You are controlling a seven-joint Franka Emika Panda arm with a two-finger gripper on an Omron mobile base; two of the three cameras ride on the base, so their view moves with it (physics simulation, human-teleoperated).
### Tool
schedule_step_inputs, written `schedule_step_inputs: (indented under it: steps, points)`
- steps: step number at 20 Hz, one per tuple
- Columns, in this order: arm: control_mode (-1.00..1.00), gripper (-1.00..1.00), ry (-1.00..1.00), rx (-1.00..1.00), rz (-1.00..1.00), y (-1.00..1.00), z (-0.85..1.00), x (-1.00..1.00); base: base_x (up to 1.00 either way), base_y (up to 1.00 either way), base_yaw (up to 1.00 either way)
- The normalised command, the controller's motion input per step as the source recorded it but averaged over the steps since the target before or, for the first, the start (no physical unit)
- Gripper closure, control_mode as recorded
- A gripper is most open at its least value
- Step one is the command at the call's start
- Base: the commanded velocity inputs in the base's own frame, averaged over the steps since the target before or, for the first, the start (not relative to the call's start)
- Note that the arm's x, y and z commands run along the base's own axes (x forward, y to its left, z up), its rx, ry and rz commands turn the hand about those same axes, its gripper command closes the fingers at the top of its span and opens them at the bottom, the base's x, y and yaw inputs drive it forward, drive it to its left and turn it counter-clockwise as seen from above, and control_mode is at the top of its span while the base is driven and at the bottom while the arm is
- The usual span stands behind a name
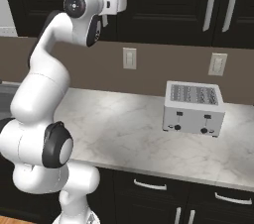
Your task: Open the cabinet and move the ladle to the pot. Then close the cabinet.
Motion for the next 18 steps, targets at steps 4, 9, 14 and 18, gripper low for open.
schedule_step_inputs:
  steps: [4, 9, 14, 18]
  points:
    - [-1.0, -1.0, 0.0, 0.0, 0.0, -0.01, 0.0, 0.26, 0.0, 0.0, 0.0]
    - [-1.0, 1.0, 0.0, 0.0, 0.0, 0.0, 0.0, 0.17, 0.0, 0.0, 0.0]
    - [-1.0, 1.0, 0.0, 0.0, 0.0, 0.0, 0.0, 0.0, 0.0, 0.0, 0.0]
    - [-1.0, 1.0, 0.03, 0.0, 0.0, 0.0, 0.0, 0.0, 0.0, 0.0, 0.0]
